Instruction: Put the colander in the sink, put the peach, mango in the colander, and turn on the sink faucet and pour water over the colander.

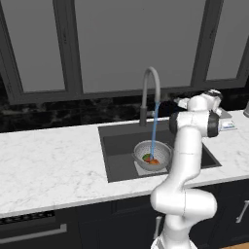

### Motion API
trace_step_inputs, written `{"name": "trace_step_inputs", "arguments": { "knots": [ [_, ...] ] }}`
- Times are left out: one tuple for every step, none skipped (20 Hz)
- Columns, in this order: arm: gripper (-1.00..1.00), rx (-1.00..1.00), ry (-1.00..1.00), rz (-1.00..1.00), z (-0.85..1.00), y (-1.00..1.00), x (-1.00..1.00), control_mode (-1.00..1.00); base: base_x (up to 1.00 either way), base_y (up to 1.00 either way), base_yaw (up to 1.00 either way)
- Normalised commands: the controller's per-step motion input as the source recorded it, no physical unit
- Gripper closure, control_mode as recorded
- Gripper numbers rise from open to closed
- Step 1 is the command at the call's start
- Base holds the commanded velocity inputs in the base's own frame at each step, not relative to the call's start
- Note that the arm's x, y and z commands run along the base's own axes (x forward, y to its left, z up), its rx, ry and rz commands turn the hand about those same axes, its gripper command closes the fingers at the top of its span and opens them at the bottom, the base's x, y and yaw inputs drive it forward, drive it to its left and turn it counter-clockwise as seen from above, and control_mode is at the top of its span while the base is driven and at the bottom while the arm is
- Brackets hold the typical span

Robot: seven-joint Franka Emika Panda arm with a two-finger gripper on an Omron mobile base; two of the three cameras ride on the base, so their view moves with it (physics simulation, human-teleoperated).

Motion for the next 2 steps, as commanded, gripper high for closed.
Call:
{"name": "trace_step_inputs", "arguments": {
  "knots": [
    [-1.0,-0.09,-0.07,-0.2,0.69,0.03,-1.0,-1.0,0.0,0.0,0.0],
    [-1.0,-0.11,-0.05,-0.21,0.63,0.09,-1.0,-1.0,0.0,0.0,0.0]
  ]
}}
